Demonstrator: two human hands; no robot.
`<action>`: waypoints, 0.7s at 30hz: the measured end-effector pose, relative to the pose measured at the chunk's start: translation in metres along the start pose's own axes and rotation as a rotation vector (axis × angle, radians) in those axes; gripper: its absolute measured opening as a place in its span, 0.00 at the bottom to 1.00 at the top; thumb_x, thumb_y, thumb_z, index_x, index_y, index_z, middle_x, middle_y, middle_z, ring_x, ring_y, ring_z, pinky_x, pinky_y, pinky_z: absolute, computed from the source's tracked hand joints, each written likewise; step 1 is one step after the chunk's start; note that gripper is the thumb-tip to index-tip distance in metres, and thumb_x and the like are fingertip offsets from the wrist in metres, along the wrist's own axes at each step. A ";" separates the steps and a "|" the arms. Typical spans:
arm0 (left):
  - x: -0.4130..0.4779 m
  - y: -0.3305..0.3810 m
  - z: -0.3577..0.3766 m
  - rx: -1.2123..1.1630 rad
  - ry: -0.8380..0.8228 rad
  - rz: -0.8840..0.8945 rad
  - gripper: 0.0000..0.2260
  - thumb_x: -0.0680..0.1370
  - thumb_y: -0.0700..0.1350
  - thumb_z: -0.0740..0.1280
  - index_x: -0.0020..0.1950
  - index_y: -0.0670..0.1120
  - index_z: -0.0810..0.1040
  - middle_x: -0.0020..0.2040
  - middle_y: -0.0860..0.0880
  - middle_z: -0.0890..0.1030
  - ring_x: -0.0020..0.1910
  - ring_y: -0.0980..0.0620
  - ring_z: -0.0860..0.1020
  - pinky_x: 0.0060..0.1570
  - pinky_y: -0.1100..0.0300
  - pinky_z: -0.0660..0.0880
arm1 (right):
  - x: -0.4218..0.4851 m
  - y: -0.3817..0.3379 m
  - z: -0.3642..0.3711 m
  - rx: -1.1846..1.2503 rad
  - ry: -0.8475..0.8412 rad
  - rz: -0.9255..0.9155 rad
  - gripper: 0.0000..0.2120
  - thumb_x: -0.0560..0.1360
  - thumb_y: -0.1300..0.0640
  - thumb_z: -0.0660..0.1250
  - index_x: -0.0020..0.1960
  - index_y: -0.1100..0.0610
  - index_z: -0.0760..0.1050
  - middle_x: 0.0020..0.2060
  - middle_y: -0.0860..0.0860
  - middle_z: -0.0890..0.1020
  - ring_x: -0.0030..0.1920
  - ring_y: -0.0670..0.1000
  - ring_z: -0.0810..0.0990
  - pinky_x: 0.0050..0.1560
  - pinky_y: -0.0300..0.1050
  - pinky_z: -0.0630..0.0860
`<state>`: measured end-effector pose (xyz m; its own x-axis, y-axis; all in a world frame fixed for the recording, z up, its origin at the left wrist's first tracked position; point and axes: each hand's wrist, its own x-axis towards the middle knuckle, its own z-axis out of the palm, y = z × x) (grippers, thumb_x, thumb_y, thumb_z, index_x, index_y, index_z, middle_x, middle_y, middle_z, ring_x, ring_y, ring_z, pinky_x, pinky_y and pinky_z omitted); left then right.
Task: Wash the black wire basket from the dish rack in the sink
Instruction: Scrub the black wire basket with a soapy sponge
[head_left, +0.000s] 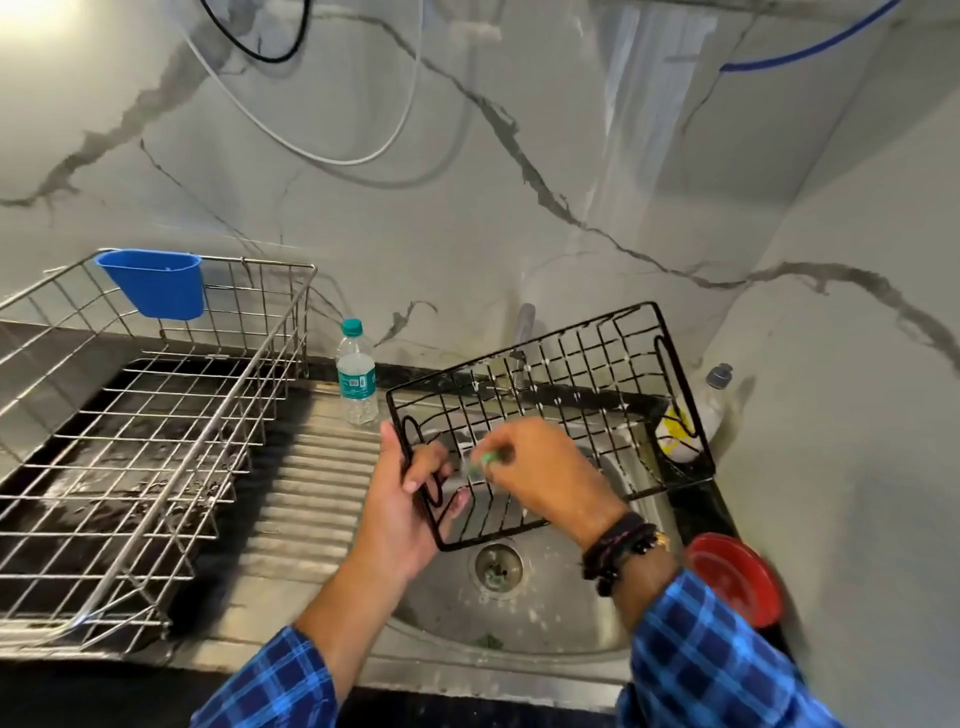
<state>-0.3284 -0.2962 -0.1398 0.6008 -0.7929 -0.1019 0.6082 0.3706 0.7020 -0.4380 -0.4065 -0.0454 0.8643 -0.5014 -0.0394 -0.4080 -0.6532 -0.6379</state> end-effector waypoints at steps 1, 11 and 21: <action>0.000 -0.001 -0.001 -0.015 -0.016 -0.018 0.31 0.77 0.71 0.57 0.23 0.49 0.65 0.41 0.52 0.78 0.42 0.53 0.77 0.47 0.51 0.71 | 0.007 -0.005 0.004 0.090 0.153 0.043 0.06 0.76 0.59 0.71 0.53 0.51 0.82 0.48 0.41 0.80 0.43 0.33 0.75 0.40 0.23 0.71; -0.006 -0.003 0.010 -0.105 -0.098 -0.069 0.33 0.81 0.68 0.53 0.23 0.48 0.67 0.43 0.44 0.83 0.47 0.46 0.79 0.47 0.50 0.71 | 0.027 -0.028 0.032 -0.034 0.237 0.051 0.06 0.76 0.62 0.70 0.50 0.52 0.81 0.47 0.48 0.84 0.47 0.45 0.82 0.52 0.41 0.81; -0.008 0.001 0.007 -0.146 -0.041 -0.066 0.34 0.79 0.70 0.54 0.21 0.48 0.65 0.36 0.50 0.74 0.35 0.50 0.75 0.40 0.54 0.70 | 0.007 -0.016 0.023 -0.416 -0.087 0.047 0.10 0.74 0.57 0.74 0.54 0.56 0.82 0.49 0.54 0.83 0.53 0.54 0.81 0.57 0.48 0.78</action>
<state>-0.3362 -0.2927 -0.1330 0.5374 -0.8357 -0.1132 0.7163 0.3815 0.5843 -0.4186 -0.3860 -0.0530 0.8562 -0.4982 -0.1370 -0.5162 -0.8128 -0.2699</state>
